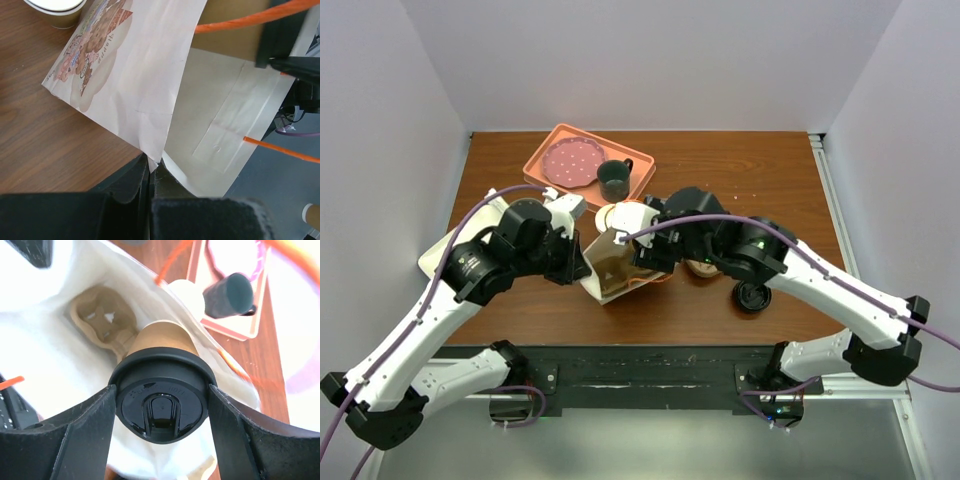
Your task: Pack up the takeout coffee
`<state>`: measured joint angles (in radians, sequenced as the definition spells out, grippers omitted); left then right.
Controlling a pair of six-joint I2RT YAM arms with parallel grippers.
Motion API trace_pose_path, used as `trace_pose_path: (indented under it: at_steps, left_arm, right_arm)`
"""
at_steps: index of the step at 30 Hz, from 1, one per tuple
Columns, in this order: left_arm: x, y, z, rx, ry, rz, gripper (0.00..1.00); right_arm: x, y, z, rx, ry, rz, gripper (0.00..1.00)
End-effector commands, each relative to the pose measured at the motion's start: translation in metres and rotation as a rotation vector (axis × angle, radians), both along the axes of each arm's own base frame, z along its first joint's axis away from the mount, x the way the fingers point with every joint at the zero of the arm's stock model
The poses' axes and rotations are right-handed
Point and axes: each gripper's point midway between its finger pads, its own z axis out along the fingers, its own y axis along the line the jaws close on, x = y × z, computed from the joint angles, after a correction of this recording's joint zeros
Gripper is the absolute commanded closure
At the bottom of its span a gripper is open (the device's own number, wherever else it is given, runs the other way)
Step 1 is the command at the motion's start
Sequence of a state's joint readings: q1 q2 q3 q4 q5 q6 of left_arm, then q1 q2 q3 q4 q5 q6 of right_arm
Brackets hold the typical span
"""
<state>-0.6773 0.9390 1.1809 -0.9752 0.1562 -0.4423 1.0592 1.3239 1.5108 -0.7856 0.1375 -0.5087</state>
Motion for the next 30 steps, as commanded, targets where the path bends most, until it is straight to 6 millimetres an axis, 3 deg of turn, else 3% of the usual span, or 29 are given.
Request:
trace_pose_path:
  at_steps: [1,9,15,17,18,21,23,28,30]
  left_arm:
    - [0.001,0.003,0.011,0.008,-0.017,0.010,1.00]
    - [0.000,0.012,0.007,0.061,-0.024,0.007,1.00]
    - [0.001,0.027,0.003,0.114,-0.043,0.053,1.00]
    - [0.004,0.033,0.004,0.131,-0.064,0.073,1.00]
    - [0.001,0.035,0.006,0.132,-0.067,0.070,1.00]
    - [0.009,0.050,0.013,0.181,-0.107,0.142,1.00]
    - [0.007,0.050,0.019,0.158,-0.112,0.150,1.00]
    - [-0.002,0.051,0.023,0.121,-0.059,0.193,1.00]
    - [-0.004,0.054,0.027,0.126,-0.053,0.203,1.00]
  right_arm:
    - [-0.008,-0.018,0.049,0.105,-0.022,-0.044,0.55]
    - [-0.006,-0.040,0.112,0.275,-0.088,-0.156,0.56]
    - [0.006,-0.067,0.137,0.336,-0.101,-0.359,0.55]
    - [0.010,-0.075,0.129,0.303,-0.081,-0.436,0.55]
    - [0.008,-0.079,0.134,0.345,-0.048,-0.479,0.55]
    - [0.001,-0.083,0.098,0.286,0.079,-0.579,0.56]
    - [-0.012,-0.087,0.073,0.263,0.205,-0.663,0.57]
    - [-0.037,-0.092,0.048,0.268,0.393,-0.771,0.59]
    - [-0.045,-0.086,0.035,0.241,0.468,-0.789,0.57]
